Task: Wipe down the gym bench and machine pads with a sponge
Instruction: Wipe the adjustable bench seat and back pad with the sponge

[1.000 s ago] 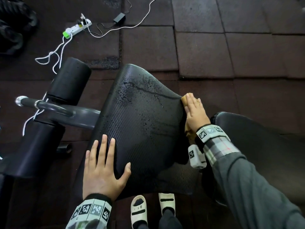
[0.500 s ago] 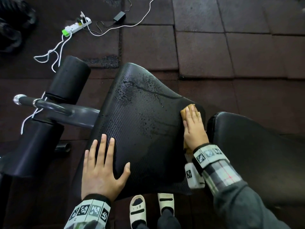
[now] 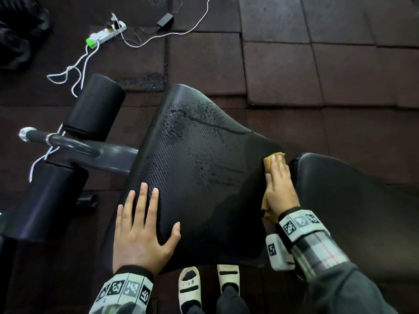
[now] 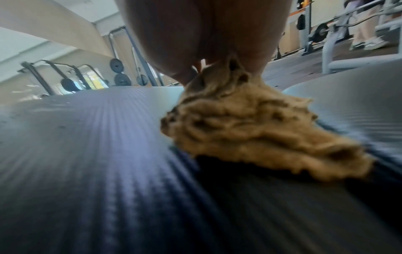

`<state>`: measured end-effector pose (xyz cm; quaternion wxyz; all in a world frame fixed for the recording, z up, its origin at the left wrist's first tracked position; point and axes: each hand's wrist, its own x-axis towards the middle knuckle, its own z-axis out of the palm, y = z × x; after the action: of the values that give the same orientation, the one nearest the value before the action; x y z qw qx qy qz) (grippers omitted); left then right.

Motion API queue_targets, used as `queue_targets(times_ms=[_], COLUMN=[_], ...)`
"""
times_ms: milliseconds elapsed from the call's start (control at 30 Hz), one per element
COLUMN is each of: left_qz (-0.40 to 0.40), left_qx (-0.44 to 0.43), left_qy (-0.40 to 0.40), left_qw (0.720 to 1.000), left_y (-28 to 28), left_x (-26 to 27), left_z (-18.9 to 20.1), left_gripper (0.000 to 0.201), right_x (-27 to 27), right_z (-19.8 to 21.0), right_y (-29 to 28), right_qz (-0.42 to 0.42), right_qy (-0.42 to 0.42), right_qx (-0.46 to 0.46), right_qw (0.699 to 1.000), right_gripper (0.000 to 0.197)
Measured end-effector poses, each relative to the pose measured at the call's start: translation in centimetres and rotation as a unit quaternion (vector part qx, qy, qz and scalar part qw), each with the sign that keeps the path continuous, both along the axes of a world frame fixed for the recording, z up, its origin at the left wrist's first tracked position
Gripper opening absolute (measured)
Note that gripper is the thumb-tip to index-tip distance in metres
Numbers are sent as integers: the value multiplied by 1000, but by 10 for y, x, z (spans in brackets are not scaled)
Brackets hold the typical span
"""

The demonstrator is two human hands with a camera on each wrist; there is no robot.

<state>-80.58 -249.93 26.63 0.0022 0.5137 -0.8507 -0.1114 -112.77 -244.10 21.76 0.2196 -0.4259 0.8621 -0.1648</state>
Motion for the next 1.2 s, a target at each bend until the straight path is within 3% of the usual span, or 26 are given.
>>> queue_targets(times_ms=[167,300,433,567,700,800,1000,1100,1200], left_qz=[0,-3,-1,-3,-4,-5,-8,-7,-5], left_qx=[0,-6,-7,-8,-8,-11,-13,-12,-8], left_qy=[0,0,2,6,4,8,12,11,4], left_qw=[1000,1000,1000,1000,1000,1000,1000,1000,1000], left_y=[0,0,0,0,0,0,-1,-1,-1], left_x=[0,0,0,0,0,0,0,0,0], left_z=[-1,-1,-1,0,0,-1,-1,0,0], left_gripper=[85,84,84,84,84,84,82,83,83], right_x=[3,-29,-28,-6,-1,4,-11,-15,-5], right_z=[0,0,4,10,14,9,8,15,14], right_y=[-43,-68,-53,-20,-3,-6,-44,-77,-110], right_qz=[60,17,-42,-47,-48,-60,-70,-40,46], right_qy=[36,15,-11,-19,54,-16,-33,-28,-1], right_qx=[-1,6,23,36,81,35,48,40,8], right_qw=[998,1000,999,998,994,997,996,998,999], right_gripper=[52,51,52,54,55,57,54,52,52])
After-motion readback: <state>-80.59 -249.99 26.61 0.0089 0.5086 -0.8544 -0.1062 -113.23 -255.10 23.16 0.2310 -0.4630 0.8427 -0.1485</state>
